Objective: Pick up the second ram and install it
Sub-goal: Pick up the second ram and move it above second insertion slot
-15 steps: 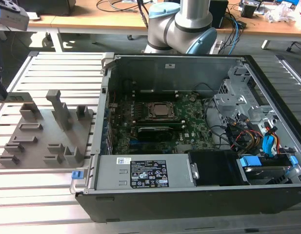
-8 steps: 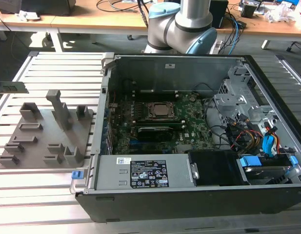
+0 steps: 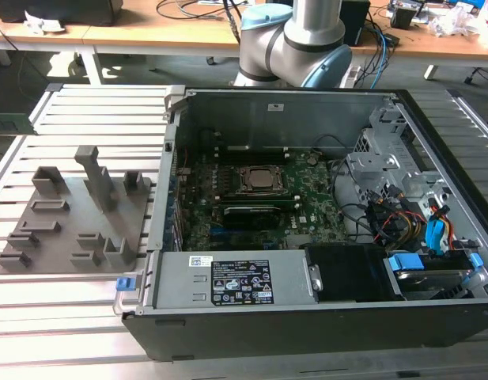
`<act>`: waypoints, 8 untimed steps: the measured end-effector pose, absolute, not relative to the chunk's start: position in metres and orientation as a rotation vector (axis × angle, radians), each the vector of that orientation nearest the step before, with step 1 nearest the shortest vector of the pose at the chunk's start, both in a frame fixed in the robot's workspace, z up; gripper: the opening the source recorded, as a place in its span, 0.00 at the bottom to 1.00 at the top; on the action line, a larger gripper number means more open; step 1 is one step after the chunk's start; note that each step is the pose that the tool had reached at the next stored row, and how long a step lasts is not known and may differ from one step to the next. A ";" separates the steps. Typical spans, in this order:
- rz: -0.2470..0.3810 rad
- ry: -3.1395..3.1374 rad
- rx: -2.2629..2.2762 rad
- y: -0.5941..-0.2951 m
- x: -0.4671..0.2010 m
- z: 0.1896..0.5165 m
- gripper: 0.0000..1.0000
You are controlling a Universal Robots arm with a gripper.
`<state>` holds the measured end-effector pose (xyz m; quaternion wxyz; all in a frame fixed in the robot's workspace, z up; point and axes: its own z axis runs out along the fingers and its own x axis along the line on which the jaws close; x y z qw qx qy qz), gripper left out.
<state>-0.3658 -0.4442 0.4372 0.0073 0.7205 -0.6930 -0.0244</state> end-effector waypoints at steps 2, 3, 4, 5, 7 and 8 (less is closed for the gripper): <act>-0.076 -2.167 2.253 -0.444 -0.365 0.438 0.14; -0.076 -2.167 2.253 -0.444 -0.364 0.437 0.14; -0.076 -2.167 2.253 -0.444 -0.363 0.437 0.14; -0.076 -2.167 2.253 -0.444 -0.359 0.437 0.14; -0.076 -2.167 2.253 -0.444 -0.349 0.437 0.14; -0.076 -2.167 2.253 -0.444 -0.341 0.437 0.14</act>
